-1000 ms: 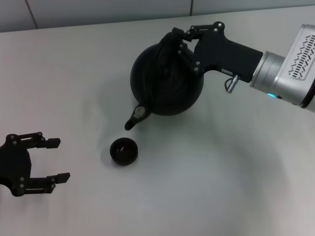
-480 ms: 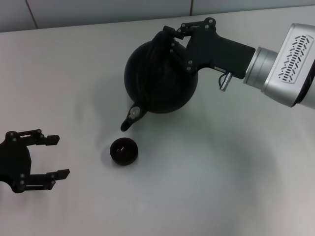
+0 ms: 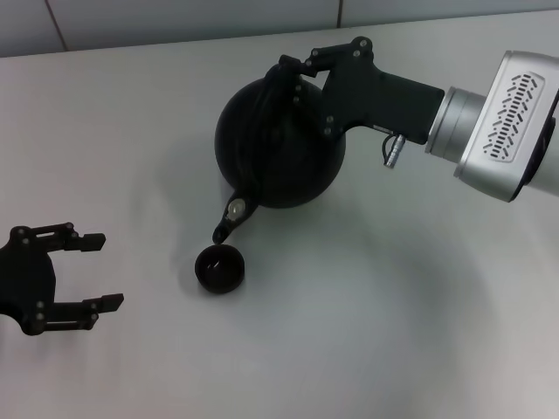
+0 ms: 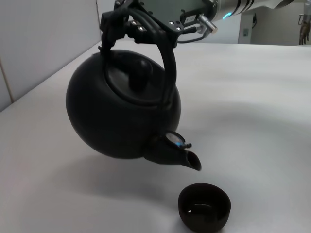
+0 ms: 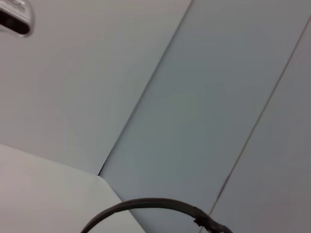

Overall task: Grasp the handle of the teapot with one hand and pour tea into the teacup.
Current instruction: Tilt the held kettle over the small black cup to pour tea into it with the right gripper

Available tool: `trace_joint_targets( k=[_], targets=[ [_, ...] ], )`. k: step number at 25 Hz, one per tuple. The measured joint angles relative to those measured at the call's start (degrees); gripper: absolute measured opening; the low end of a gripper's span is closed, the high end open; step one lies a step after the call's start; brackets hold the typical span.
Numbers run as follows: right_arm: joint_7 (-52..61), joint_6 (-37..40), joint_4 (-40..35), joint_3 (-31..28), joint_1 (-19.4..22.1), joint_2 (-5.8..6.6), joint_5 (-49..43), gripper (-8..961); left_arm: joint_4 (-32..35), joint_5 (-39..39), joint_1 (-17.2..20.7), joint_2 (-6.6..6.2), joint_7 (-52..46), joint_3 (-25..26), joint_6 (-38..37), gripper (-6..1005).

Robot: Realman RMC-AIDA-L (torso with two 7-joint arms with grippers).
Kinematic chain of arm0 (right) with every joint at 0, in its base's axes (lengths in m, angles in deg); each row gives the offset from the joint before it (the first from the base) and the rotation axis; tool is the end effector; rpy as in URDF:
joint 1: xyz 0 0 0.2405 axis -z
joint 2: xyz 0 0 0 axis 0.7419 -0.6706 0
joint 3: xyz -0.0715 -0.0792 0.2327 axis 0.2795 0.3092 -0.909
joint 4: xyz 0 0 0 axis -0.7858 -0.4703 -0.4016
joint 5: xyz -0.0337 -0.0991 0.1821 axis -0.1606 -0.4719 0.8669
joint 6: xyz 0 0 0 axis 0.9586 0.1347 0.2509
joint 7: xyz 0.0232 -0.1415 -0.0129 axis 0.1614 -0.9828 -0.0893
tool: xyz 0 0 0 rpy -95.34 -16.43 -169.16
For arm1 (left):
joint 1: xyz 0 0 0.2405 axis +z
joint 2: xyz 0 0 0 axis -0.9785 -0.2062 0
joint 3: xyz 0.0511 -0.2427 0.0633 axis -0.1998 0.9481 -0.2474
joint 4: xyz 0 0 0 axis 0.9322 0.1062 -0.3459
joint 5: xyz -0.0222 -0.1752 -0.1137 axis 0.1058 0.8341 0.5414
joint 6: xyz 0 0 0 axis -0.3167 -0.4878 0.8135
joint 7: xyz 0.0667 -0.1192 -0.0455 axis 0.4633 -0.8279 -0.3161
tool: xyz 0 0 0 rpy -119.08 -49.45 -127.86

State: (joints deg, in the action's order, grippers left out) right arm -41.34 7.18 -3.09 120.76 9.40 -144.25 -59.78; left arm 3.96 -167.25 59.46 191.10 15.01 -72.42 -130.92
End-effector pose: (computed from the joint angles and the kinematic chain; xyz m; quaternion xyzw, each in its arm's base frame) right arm 0.2194 0.3697 -0.0406 -0.8870 -0.1203 0.2779 0.3486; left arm -0.2948 0.2859 0.0379 -0.9849 -0.0622 -0.1105 0.1179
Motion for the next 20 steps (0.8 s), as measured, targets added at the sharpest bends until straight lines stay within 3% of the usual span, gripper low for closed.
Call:
trace_joint_targets(
  k=[20],
  targets=[
    [-4.53,0.66,-1.06,2.16,0.22,0.00,0.11,93,0.07,0.00,-0.33,0.08,0.00,0.00,0.54,785]
  ],
)
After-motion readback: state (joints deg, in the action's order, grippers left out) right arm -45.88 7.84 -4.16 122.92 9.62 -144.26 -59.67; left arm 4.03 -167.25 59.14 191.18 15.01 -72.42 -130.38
